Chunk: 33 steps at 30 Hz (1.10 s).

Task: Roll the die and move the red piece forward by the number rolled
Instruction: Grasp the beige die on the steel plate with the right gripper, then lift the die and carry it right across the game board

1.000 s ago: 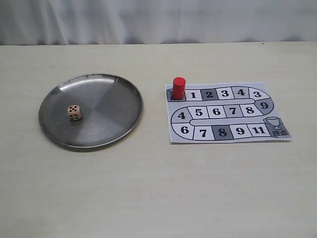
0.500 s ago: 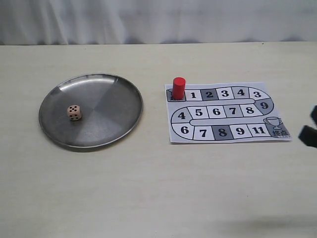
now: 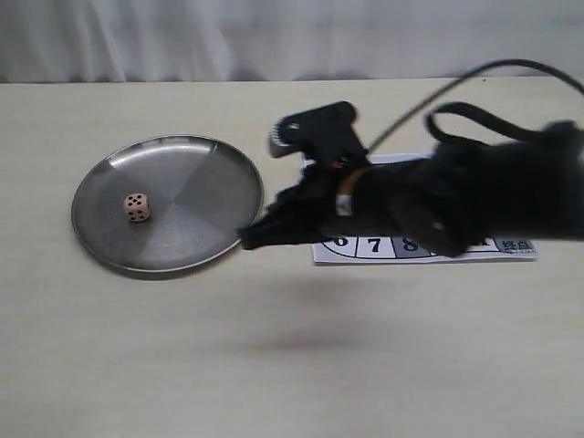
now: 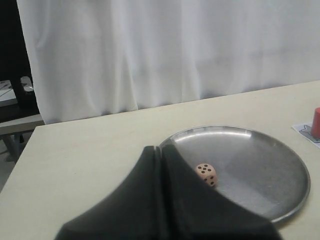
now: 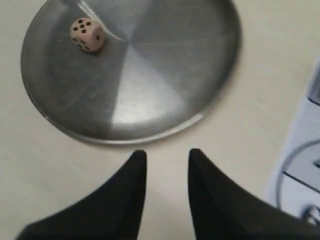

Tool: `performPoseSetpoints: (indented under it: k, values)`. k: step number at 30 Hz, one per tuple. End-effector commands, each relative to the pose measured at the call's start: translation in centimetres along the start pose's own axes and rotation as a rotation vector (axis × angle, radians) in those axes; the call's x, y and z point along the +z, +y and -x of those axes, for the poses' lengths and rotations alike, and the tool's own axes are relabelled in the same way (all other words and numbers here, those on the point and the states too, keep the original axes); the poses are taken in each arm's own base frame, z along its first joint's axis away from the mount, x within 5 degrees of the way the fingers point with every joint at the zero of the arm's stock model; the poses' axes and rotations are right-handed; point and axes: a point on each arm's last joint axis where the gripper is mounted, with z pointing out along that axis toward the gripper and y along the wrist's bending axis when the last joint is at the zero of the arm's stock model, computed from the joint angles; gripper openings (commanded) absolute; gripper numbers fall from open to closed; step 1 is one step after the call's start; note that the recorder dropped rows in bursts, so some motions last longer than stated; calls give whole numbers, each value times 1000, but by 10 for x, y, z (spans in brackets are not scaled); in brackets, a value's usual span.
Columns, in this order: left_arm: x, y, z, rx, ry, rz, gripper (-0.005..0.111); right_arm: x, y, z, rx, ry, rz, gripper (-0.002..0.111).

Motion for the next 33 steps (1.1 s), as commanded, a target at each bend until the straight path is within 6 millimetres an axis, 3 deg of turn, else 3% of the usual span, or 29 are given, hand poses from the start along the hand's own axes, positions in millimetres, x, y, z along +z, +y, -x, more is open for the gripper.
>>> performPoseSetpoints:
  k: [1,5,10,16,24,26,30,33]
  values:
    - [0,-1,0,-2,-9,-10,0,47,36,30,-58,48,22,51]
    - [0,-1,0,-2,-9,-10,0,85,60,54,-78,29,40,63]
    - [0,-1,0,-2,-9,-10,0,126,76,68,-96,20,46,65]
    - [0,-1,0,-2,-9,-10,0,166,82,72,-95,13,43,65]
    - [0,-1,0,-2,-9,-10,0,197,83,63,-114,-20,59,64]
    - [0,-1,0,-2,-9,-10,0,200,83,60,-144,-21,61,58]
    - [0,-1,0,-2,-9,-10,0,201,82,58,-149,-4,54,29]
    - [0,-1,0,-2,-9,-10,0,190,82,68,-148,-2,46,8]
